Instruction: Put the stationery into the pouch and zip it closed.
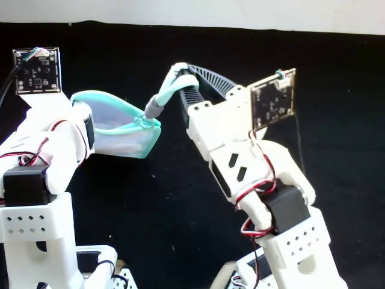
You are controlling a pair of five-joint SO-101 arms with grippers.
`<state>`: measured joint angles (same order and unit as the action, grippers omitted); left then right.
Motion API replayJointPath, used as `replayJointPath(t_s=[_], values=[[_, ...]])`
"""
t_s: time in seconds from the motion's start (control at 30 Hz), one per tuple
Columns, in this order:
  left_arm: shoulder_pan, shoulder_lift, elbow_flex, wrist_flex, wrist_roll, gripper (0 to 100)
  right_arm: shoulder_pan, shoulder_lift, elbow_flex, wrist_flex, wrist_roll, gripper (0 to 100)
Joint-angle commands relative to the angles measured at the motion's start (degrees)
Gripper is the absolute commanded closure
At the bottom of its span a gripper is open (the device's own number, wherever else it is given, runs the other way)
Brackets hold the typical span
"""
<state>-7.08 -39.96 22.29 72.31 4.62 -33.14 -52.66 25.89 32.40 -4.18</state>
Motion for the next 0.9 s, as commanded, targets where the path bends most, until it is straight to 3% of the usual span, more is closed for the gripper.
replayJointPath(t_s=[0.0,0.3,0.5,0.7,0.87], values=[[1.5,1.6,2.4,0.0,-0.1,99,0.7,-2.9,-3.2,0.2,0.2,99.3],[1.6,1.6,2.0,-0.1,-0.1,99,0.6,-6.3,0.0,9.9,0.2,99.3],[1.8,1.5,-0.6,-4.3,-0.1,99,0.6,-6.7,-0.4,17.4,0.4,99.3],[3.5,1.4,-5.1,-2.9,-0.1,88,0.7,-6.4,0.1,18.5,0.5,99.3],[4.9,1.4,-10.7,-1.1,-0.1,86,0.7,-6.3,-0.3,18.5,0.5,99.3]])
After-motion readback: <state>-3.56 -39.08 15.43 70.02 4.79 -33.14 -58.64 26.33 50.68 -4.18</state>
